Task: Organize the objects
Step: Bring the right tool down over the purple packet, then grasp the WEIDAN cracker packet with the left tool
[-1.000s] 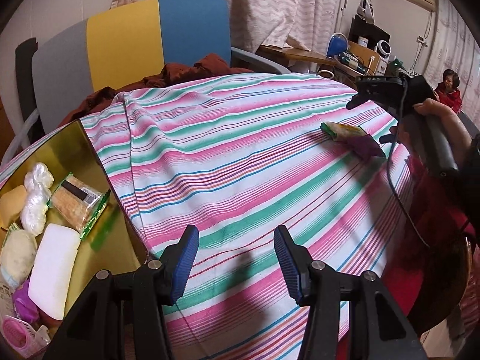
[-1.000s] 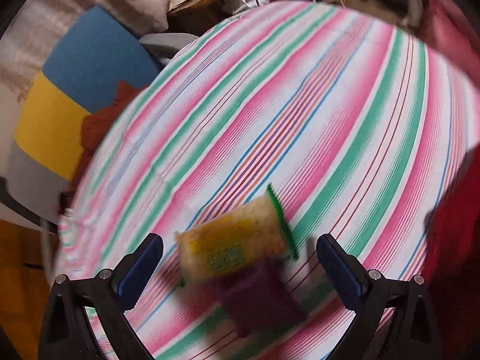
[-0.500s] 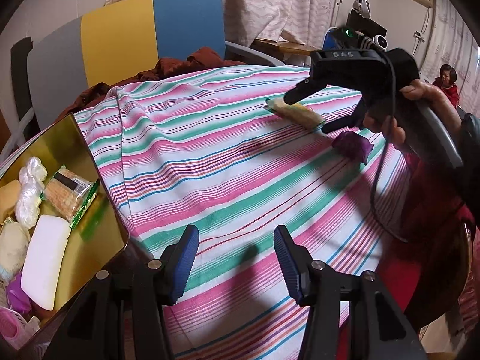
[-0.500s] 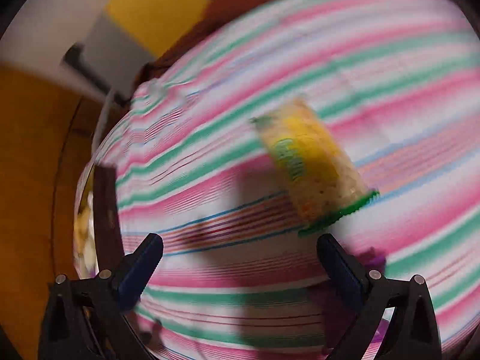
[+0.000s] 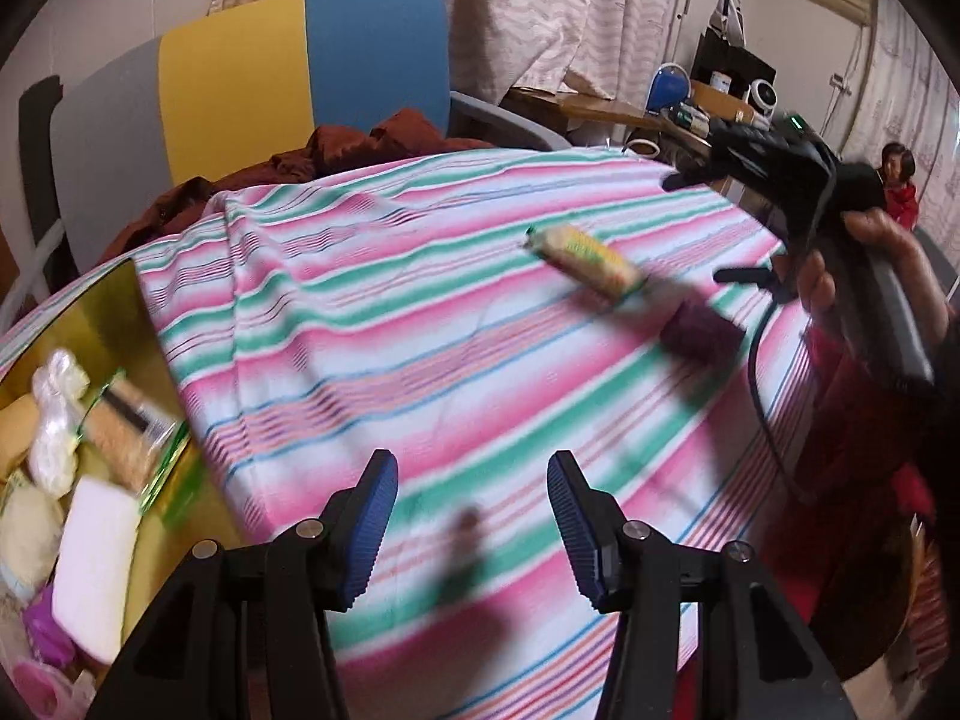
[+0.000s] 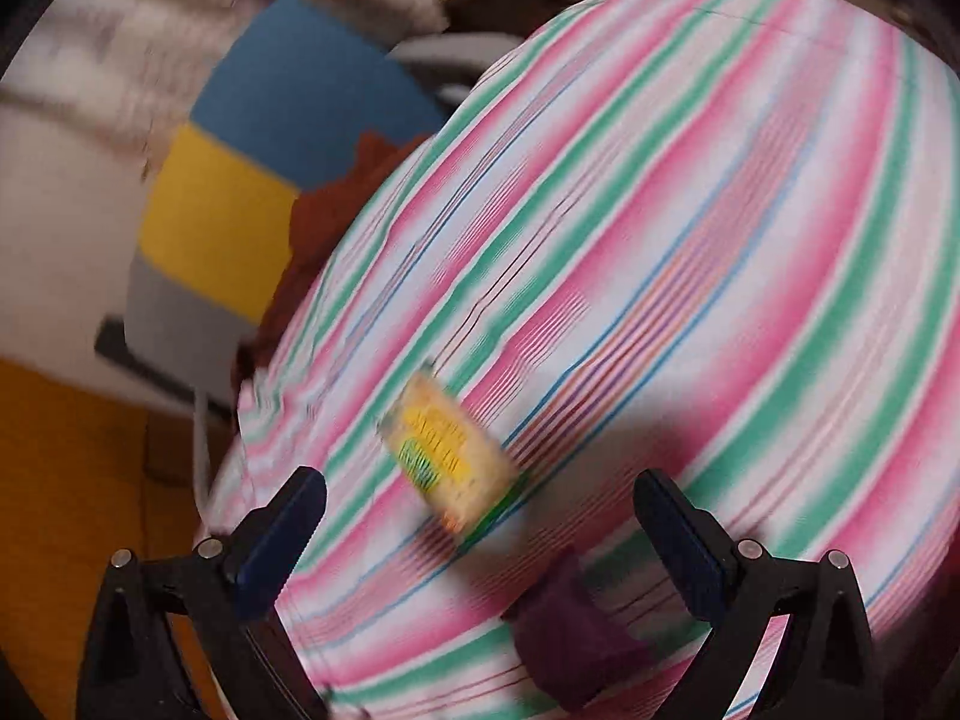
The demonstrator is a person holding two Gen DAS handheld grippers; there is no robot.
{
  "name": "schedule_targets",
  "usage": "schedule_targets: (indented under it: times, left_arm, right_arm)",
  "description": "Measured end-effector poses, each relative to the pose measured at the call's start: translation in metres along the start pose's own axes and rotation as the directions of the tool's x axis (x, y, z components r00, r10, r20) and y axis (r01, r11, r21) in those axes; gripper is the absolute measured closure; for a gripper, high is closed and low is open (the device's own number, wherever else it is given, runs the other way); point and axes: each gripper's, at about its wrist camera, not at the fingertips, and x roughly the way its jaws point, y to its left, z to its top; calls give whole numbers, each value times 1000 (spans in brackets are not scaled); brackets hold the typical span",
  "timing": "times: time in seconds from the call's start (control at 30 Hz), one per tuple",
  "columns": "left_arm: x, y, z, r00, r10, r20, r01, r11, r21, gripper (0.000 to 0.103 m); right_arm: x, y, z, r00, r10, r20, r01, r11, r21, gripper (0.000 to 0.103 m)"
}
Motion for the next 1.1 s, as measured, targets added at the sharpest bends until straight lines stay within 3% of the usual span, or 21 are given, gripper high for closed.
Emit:
schedule_targets:
  times: [0.17,0.37,0.47,0.53,0.67,0.8,1.0,1.1]
  left_arm:
    - [21,-7,29,1000,-10,-21,10,1000,-4,50]
    - [56,-12,67,991,-106,-78,99,991,-90,50]
    - [70,-29,88,994,-88,-58,85,995,-55,50]
    - [83,-36,98,990,-113,-80,109,992,-62,50]
    - [112,-38,117,975,-188,-118,168,972,-167,50]
    - [137,-45,130,965,-220,-145,183,955,-232,50]
    - [173,-56,145,957,-214,-194,152,944,-293,50]
    - [182,-61,151,962,-185,-201,113,940,-321,50]
  right_arm:
    - [-6,-8,4,999,46,10,-46,998,34,0]
    - [-8,4,0,997,81,19,-80,996,-26,0]
    - [-14,4,0,991,129,36,-128,991,-36,0]
    - [-18,6,-2,985,162,60,-160,986,-48,0]
    - [-20,15,-8,981,166,101,-159,985,-73,0]
    - [-16,16,-7,980,188,63,-183,980,-78,0]
    - [-25,10,-6,974,211,79,-205,975,-83,0]
    - [-23,8,-5,972,224,71,-219,973,-68,0]
